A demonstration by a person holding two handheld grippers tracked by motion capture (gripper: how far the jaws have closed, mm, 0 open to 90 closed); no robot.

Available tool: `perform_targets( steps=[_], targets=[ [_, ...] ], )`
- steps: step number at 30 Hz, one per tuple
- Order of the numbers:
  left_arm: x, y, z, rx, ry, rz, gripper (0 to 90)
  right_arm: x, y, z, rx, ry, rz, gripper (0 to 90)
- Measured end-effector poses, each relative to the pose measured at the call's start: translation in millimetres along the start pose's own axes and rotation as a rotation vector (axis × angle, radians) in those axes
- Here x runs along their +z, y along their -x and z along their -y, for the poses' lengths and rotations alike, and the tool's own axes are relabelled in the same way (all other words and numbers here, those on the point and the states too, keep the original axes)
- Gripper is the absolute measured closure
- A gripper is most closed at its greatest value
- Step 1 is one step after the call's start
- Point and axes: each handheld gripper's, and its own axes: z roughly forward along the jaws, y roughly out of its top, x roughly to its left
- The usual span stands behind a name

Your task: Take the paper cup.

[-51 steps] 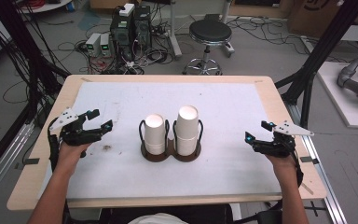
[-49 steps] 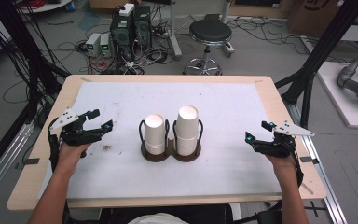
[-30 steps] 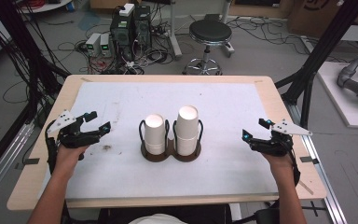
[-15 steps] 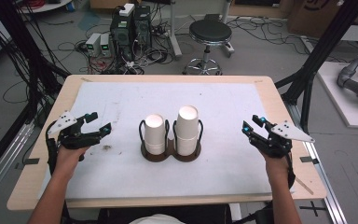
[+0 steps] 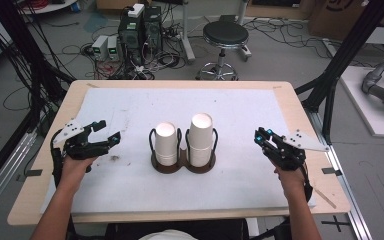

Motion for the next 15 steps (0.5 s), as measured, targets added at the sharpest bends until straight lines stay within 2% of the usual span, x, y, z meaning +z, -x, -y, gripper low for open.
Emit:
perform_targets(
  steps=[1, 4, 5, 7, 10, 11, 12, 15],
  targets=[
    [-0.3, -0.5, 0.3, 0.001, -0.001, 0.001, 21.5, 1.7, -0.8, -1.9, 0.013, -0.016, -0.013, 75.3],
    [-0.5, -0.6, 0.8, -0.002, -0.002, -0.002, 21.5, 2.8, -4.6, -5.8, 0.022, -0.034, -0.042, 88.5],
    [-0.5, -0.6, 0.8, -0.002, -0.002, -0.002, 21.5, 3.1, -5.7, -6.4, 0.021, -0.037, -0.048, 90.0],
    [-0.6, -0.4, 0.8, 0.000, -0.003, -0.001, 21.5, 4.0, -8.4, -6.9, 0.010, -0.021, -0.074, 90.0],
    [0.0, 0.7, 0.6, 0.004, -0.004, 0.005, 21.5, 4.9, -10.0, -7.4, 0.024, -0.001, -0.123, 90.0],
    [0.0, 0.7, 0.6, 0.004, -0.004, 0.005, 21.5, 4.9, -10.0, -7.4, 0.024, -0.001, -0.123, 90.0],
    [0.7, 1.4, 0.8, 0.004, -0.005, 0.005, 21.5, 5.1, -12.0, -8.7, 0.040, 0.002, -0.150, 90.0],
    [1.5, 1.7, 1.0, 0.004, -0.005, 0.009, 21.5, 6.8, -18.4, -12.0, 0.014, 0.004, -0.176, 90.0]
  ],
)
